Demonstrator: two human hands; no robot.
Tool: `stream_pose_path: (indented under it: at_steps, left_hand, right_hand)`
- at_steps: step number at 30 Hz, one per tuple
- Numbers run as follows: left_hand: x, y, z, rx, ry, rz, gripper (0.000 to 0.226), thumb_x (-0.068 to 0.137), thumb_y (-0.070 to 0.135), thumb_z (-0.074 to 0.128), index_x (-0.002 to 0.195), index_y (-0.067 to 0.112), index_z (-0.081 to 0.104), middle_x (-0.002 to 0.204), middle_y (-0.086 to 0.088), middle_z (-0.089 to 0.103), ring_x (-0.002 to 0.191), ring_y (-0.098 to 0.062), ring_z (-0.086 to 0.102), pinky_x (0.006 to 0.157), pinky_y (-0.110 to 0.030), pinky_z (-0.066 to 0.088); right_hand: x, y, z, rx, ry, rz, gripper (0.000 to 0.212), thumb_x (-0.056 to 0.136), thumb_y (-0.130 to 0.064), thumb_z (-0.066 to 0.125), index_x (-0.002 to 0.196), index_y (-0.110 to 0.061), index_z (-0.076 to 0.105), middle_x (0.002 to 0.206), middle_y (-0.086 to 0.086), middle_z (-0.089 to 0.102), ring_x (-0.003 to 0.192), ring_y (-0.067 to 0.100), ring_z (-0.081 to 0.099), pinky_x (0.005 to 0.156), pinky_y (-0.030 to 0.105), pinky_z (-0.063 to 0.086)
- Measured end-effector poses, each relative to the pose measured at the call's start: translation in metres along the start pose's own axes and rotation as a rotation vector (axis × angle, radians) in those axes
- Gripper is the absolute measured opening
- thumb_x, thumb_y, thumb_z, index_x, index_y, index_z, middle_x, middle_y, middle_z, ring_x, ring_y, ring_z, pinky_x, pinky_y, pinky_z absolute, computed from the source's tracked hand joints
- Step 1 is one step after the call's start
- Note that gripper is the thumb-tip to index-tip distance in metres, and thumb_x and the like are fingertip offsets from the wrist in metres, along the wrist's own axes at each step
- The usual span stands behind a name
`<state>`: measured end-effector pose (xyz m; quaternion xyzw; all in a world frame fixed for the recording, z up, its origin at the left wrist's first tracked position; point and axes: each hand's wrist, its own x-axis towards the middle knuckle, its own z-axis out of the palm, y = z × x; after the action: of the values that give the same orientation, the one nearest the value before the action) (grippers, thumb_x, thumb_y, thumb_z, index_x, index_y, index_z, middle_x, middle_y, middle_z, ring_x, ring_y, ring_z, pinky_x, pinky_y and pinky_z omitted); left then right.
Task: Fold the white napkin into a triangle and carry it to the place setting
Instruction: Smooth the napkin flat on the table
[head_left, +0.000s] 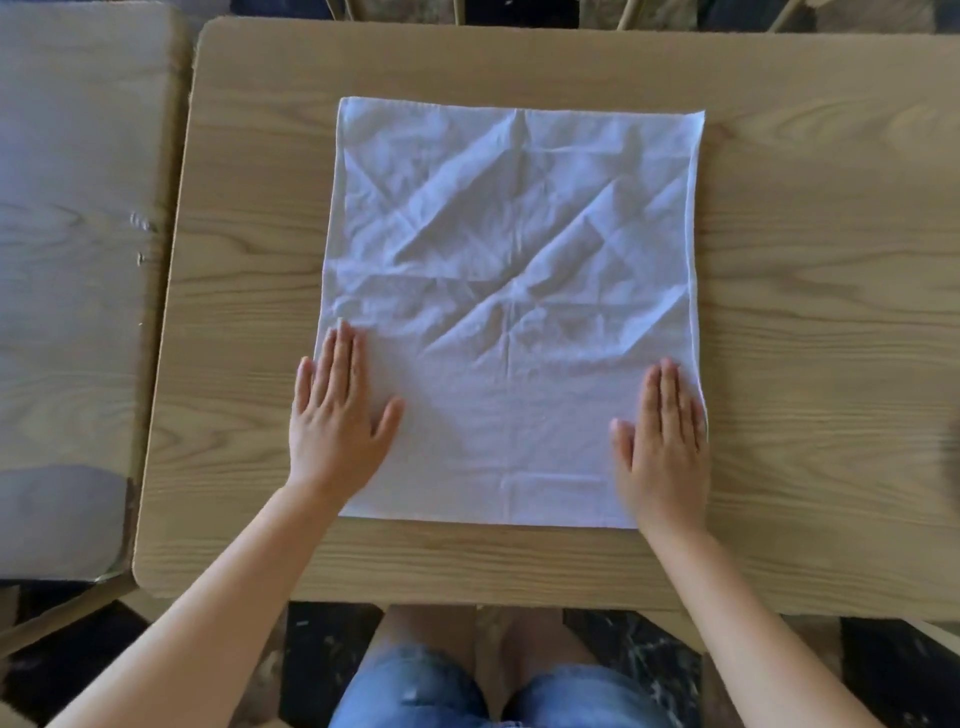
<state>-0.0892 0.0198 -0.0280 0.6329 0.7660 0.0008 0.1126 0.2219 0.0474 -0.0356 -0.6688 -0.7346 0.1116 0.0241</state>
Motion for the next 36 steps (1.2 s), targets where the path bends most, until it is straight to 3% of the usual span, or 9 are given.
stream_pose_path:
  at_steps: [2, 3, 7, 10, 13, 16, 20, 25, 36]
  left_hand:
    - [0.014, 0.013, -0.003, -0.045, 0.044, -0.155, 0.075, 0.089, 0.053, 0.02, 0.149, 0.009, 0.006, 0.158, -0.007, 0.005, 0.145, -0.014, 0.001, 0.116, -0.039, -0.006]
    - [0.024, 0.026, -0.006, -0.054, 0.063, -0.124, 0.073, 0.091, 0.051, 0.02, 0.149, 0.01, 0.008, 0.158, -0.007, 0.006, 0.145, -0.013, 0.001, 0.115, -0.041, -0.009]
    - [0.07, 0.086, 0.002, -0.01, 0.106, 0.31, 0.055, 0.094, 0.037, 0.033, 0.146, 0.018, 0.031, 0.153, -0.006, 0.026, 0.142, -0.018, 0.023, 0.113, -0.051, 0.007]
    - [0.103, 0.087, 0.005, 0.008, 0.019, 0.421, 0.056, 0.09, 0.043, 0.038, 0.143, 0.023, 0.036, 0.151, -0.006, 0.034, 0.139, -0.021, 0.031, 0.11, -0.052, 0.022]
    - [0.127, 0.044, -0.003, 0.088, -0.01, 0.567, 0.065, 0.088, 0.051, 0.036, 0.146, 0.023, 0.03, 0.154, -0.011, 0.026, 0.142, -0.025, 0.023, 0.113, -0.046, 0.017]
    - [0.144, 0.002, -0.015, 0.103, 0.005, 0.439, 0.073, 0.087, 0.053, 0.032, 0.148, 0.015, 0.022, 0.156, -0.012, 0.018, 0.144, -0.022, 0.015, 0.116, -0.04, 0.01]
    - [0.175, 0.012, -0.026, 0.01, 0.061, 0.021, 0.071, 0.094, 0.05, 0.027, 0.15, 0.011, 0.006, 0.159, -0.005, 0.003, 0.145, -0.015, 0.001, 0.115, -0.045, -0.005]
    - [0.221, 0.069, -0.029, 0.058, 0.034, 0.38, 0.065, 0.094, 0.052, 0.031, 0.15, 0.029, 0.007, 0.159, -0.001, 0.0, 0.146, -0.017, -0.002, 0.113, -0.053, -0.007]
    - [0.252, -0.024, -0.04, 0.066, 0.038, 0.2, 0.069, 0.091, 0.052, 0.021, 0.15, 0.019, 0.006, 0.159, -0.003, 0.001, 0.145, -0.014, -0.002, 0.117, -0.04, -0.001]
  right_hand:
    - [0.013, -0.02, -0.004, 0.077, 0.109, 0.096, 0.062, 0.094, -0.037, 0.027, 0.143, 0.002, 0.021, 0.151, 0.018, 0.019, 0.141, 0.028, 0.018, 0.115, 0.043, 0.013]
    - [0.022, -0.035, -0.006, 0.097, 0.135, 0.067, 0.061, 0.094, -0.035, 0.029, 0.143, -0.001, 0.022, 0.151, 0.016, 0.019, 0.141, 0.027, 0.017, 0.114, 0.043, 0.011]
    - [0.083, -0.085, 0.004, 0.052, 0.114, -0.238, 0.055, 0.089, -0.026, 0.034, 0.142, -0.008, 0.033, 0.151, 0.011, 0.029, 0.14, 0.024, 0.026, 0.112, 0.045, 0.016]
    - [0.124, -0.076, 0.008, -0.031, 0.016, -0.323, 0.055, 0.09, -0.03, 0.034, 0.139, -0.008, 0.038, 0.147, 0.011, 0.038, 0.136, 0.025, 0.034, 0.109, 0.047, 0.023]
    - [0.153, -0.025, -0.001, -0.066, -0.01, -0.395, 0.059, 0.091, -0.034, 0.028, 0.142, -0.004, 0.03, 0.149, 0.015, 0.032, 0.138, 0.03, 0.03, 0.11, 0.048, 0.027]
    - [0.171, 0.019, -0.014, -0.088, 0.004, -0.259, 0.062, 0.091, -0.035, 0.025, 0.143, 0.0, 0.025, 0.15, 0.019, 0.027, 0.14, 0.03, 0.025, 0.112, 0.045, 0.021]
    - [0.188, -0.01, -0.019, -0.039, 0.075, -0.095, 0.066, 0.09, -0.041, 0.023, 0.145, -0.003, 0.022, 0.153, 0.018, 0.021, 0.142, 0.029, 0.018, 0.114, 0.045, 0.012]
    - [0.23, -0.081, -0.007, -0.048, 0.03, -0.351, 0.058, 0.093, -0.036, 0.036, 0.146, -0.016, 0.022, 0.155, 0.011, 0.019, 0.143, 0.026, 0.015, 0.113, 0.049, 0.01]
    - [0.291, 0.019, -0.029, -0.102, -0.002, -0.009, 0.07, 0.089, -0.043, 0.016, 0.147, -0.007, 0.003, 0.158, 0.009, 0.001, 0.145, 0.021, 0.001, 0.116, 0.047, -0.003]
